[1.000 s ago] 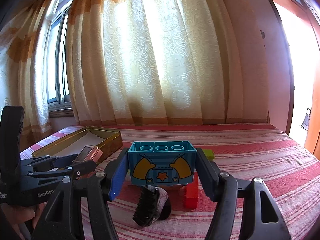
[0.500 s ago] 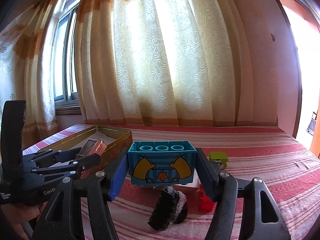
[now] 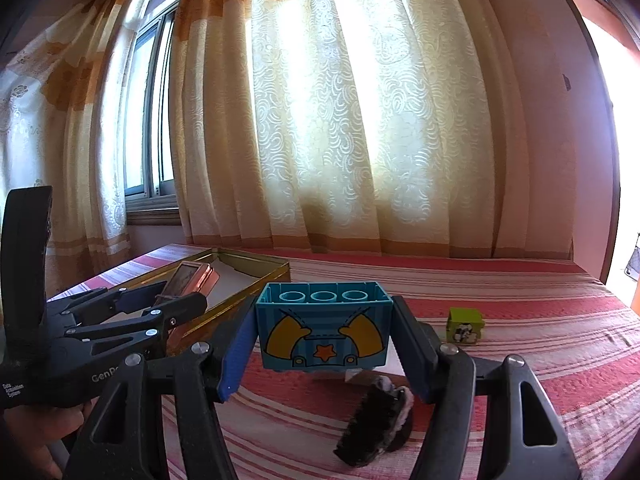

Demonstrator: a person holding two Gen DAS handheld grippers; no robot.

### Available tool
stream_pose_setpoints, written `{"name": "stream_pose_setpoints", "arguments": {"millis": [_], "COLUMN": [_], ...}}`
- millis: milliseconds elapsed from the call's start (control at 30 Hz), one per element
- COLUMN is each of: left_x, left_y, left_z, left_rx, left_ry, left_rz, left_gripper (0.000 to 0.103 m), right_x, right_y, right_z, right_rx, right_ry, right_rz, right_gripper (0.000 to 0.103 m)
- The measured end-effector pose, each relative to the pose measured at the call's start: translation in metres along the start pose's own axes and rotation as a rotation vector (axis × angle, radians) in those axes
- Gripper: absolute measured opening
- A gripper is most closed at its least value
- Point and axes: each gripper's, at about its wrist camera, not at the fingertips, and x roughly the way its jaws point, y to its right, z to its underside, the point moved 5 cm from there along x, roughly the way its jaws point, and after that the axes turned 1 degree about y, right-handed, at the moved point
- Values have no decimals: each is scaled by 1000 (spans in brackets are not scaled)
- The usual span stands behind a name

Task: Organize rigid objects
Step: 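Carry the picture frame with the left gripper while right carries the brick toward the gold tin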

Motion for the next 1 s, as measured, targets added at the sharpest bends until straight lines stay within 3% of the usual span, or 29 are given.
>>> {"name": "stream_pose_setpoints", "arguments": {"millis": [1000], "left_x": [-20], "left_y": [-71], "left_z": [2], "left_rx": [-59], "left_ry": [53], "left_rz": [-114], "left_gripper": [45], "right_x": [19], "right_y": [-71], "right_z": [0], "right_rx": [-65], "right_ry": [-16], "right_rz": [-132], "right_gripper": [66]}}
